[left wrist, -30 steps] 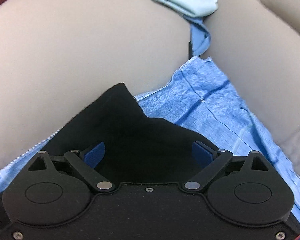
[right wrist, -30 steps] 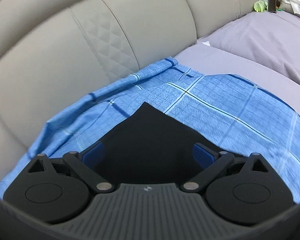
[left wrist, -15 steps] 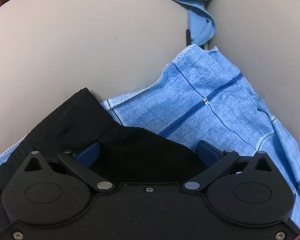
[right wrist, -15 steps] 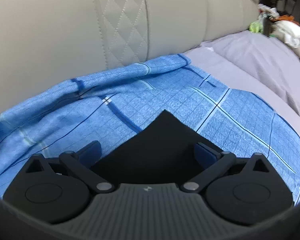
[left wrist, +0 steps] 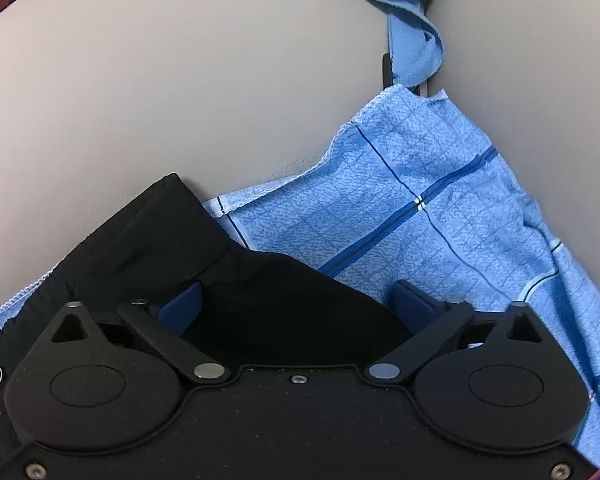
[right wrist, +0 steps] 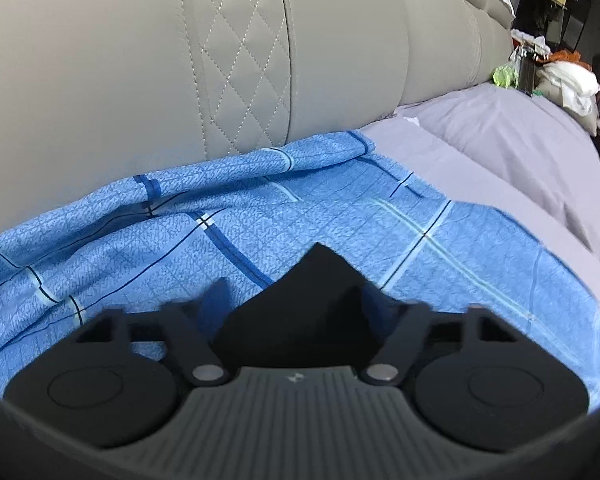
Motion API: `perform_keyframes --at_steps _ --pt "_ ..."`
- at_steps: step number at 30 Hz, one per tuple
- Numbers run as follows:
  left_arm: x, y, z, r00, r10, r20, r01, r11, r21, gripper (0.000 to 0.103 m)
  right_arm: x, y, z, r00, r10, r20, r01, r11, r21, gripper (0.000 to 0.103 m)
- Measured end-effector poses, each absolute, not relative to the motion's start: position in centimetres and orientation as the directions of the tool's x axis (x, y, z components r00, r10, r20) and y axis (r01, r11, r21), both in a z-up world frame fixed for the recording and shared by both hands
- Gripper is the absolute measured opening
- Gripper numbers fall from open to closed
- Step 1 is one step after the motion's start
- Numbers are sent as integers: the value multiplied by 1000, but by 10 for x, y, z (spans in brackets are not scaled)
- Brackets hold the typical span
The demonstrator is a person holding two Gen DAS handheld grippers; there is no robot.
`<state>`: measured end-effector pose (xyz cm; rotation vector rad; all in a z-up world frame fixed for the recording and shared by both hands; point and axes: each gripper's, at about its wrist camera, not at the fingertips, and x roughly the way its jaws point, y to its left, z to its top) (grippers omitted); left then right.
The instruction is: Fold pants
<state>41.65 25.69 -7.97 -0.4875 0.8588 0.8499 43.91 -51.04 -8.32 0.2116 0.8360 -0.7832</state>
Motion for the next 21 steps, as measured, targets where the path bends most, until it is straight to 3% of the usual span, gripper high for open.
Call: perform_keyframes --at_steps 2,3,4,8,10,18,21 --pt "416 253 -74 399 443 -803 -790 610 -56 62 438 -512 -79 403 -538 -740 691 709 -140 36" --pt "416 250 -71 420 437 -796 -772 633 -59 50 436 -514 -77 410 -524 -746 679 722 -133 20" --pt "416 246 -67 459 408 -789 -736 672 -81 25 433 -516 -75 429 -496 -755 667 738 -105 10" --pt "413 231 -51 485 419 -768 -713 697 -70 7 415 -521 -64 481 -446 -755 651 759 -34 6" --pt "407 227 -41 503 432 -749 -696 716 -54 1 403 -523 -55 507 -440 -741 641 767 -17 6" --pt "364 238 7 588 389 -709 -633 767 -104 1 339 -534 4 636 -388 -667 595 797 104 6" --pt "357 251 13 622 260 -739 -563 804 -191 17 307 -537 19 668 -376 -643 575 809 124 6"
